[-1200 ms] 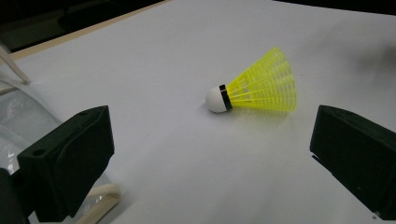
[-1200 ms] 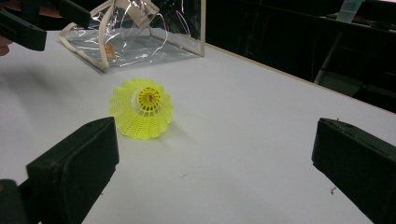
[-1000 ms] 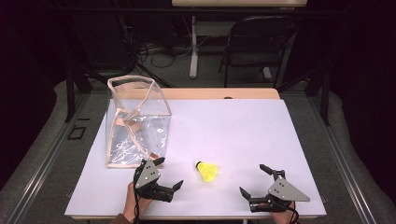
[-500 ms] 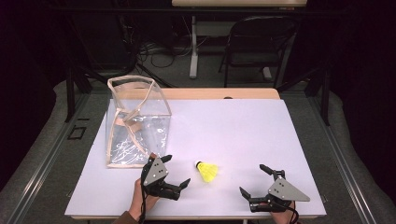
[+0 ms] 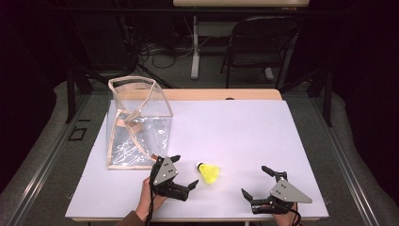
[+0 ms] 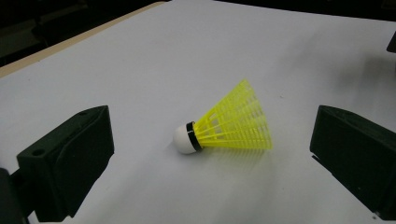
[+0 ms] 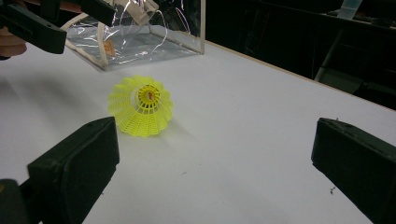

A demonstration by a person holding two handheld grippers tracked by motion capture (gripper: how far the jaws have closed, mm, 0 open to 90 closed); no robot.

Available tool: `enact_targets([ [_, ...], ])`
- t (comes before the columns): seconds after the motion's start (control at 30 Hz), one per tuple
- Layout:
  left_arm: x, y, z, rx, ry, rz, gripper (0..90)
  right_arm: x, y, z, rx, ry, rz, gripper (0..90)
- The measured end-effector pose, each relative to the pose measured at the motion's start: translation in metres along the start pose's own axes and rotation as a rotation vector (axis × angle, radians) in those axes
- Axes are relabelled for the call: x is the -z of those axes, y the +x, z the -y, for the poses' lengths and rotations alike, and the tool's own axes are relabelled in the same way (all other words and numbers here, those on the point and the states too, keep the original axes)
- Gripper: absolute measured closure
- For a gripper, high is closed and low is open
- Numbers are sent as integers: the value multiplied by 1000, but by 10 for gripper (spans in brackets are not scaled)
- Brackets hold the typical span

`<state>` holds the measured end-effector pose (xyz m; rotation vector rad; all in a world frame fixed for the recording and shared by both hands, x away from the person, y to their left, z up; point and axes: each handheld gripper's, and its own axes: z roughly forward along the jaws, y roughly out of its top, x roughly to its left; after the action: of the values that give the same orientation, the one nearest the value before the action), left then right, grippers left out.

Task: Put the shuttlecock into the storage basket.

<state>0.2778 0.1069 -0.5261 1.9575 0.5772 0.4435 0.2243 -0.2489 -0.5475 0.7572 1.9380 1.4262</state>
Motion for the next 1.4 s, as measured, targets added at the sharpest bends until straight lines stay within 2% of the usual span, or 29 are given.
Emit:
enact_targets([
  [0.77, -19, -10, -14, -20, 20, 18, 0, 0, 0, 0, 1, 4, -1, 9],
  [1.4, -37, -15, -19, -25, 81, 20, 0, 0, -1, 0, 0, 4, 0, 9],
])
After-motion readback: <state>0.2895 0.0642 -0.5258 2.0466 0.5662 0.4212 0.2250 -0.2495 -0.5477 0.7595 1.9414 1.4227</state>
